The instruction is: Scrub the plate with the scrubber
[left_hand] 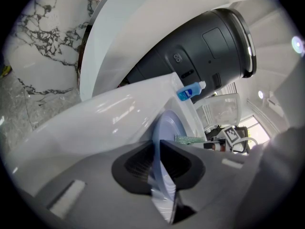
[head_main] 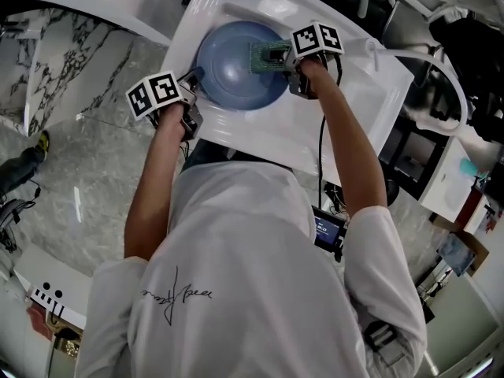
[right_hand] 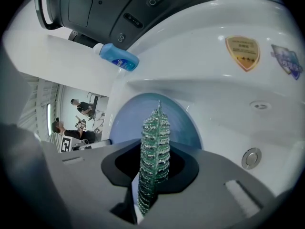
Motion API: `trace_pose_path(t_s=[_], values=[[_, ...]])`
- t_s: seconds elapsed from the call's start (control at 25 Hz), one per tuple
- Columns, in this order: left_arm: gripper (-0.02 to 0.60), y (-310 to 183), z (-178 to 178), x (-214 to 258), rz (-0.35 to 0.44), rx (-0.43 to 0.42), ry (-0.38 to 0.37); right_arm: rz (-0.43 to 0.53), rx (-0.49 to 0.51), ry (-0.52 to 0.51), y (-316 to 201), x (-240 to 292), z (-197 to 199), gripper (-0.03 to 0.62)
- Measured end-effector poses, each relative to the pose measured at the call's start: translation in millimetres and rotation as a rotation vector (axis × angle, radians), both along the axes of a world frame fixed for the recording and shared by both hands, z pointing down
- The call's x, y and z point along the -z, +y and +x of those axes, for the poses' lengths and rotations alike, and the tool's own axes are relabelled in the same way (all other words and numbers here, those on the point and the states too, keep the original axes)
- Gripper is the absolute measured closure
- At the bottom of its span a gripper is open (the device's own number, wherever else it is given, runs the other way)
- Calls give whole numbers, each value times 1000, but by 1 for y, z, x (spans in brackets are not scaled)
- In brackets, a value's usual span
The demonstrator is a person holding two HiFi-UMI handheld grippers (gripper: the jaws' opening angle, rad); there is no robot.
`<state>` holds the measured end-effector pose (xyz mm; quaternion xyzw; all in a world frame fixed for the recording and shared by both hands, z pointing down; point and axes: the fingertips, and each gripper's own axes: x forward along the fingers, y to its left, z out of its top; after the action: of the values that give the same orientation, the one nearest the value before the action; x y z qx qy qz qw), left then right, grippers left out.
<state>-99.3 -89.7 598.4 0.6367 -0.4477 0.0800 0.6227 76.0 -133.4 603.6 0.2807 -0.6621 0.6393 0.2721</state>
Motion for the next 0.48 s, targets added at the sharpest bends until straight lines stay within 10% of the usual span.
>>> trace_pose_path(t_s=[0.48], values=[[480,0,1,0,0,0,3,33,56,144,3,2,42,533]])
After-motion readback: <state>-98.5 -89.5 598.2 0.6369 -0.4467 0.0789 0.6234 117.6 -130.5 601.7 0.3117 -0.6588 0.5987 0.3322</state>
